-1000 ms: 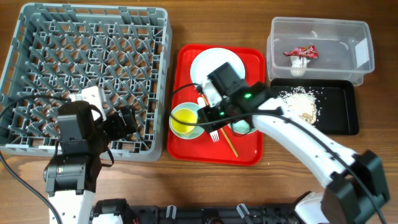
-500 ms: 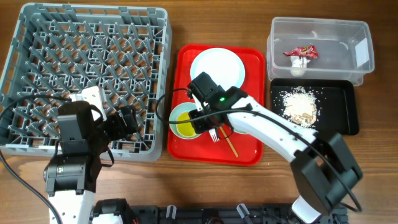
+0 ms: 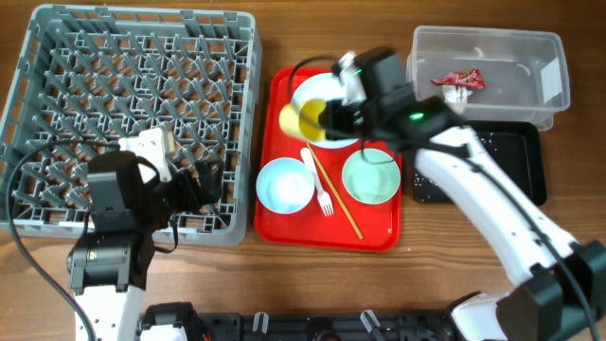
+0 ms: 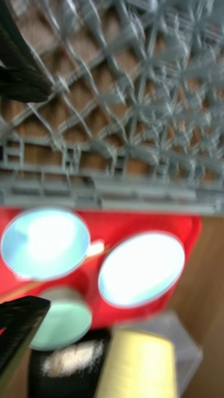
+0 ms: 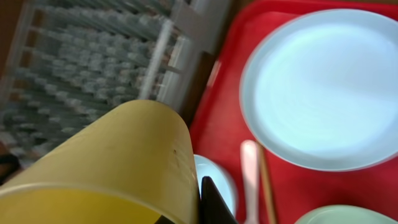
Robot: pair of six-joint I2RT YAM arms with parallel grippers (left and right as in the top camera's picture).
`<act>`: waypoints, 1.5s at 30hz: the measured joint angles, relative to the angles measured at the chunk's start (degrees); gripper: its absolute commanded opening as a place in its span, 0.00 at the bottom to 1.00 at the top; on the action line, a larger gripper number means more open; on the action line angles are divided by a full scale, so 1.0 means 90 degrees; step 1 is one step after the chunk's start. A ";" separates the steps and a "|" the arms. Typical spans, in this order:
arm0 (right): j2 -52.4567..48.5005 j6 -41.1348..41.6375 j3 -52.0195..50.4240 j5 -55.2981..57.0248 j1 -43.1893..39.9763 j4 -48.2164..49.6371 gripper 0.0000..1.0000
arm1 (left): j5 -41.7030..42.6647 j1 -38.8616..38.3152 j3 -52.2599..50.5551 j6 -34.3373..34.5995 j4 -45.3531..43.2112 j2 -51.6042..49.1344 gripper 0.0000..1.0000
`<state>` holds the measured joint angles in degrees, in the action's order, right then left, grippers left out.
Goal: Sort waste into correct bins and load items into the dishwasher rack
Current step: 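Grasp the yellow cup from the blue bowl with the right gripper, then hand the yellow cup from the right gripper to the left gripper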
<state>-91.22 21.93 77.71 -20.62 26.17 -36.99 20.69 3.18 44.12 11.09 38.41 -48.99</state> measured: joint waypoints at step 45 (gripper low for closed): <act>-0.0053 0.2040 0.0007 -0.5712 -0.0245 0.1931 0.05 | 0.5860 -0.0522 0.0046 0.3184 -0.7004 -0.1702 0.68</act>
<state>-91.70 40.29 77.78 -72.03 23.97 -19.62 73.43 -1.52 44.53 39.75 -24.62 -64.31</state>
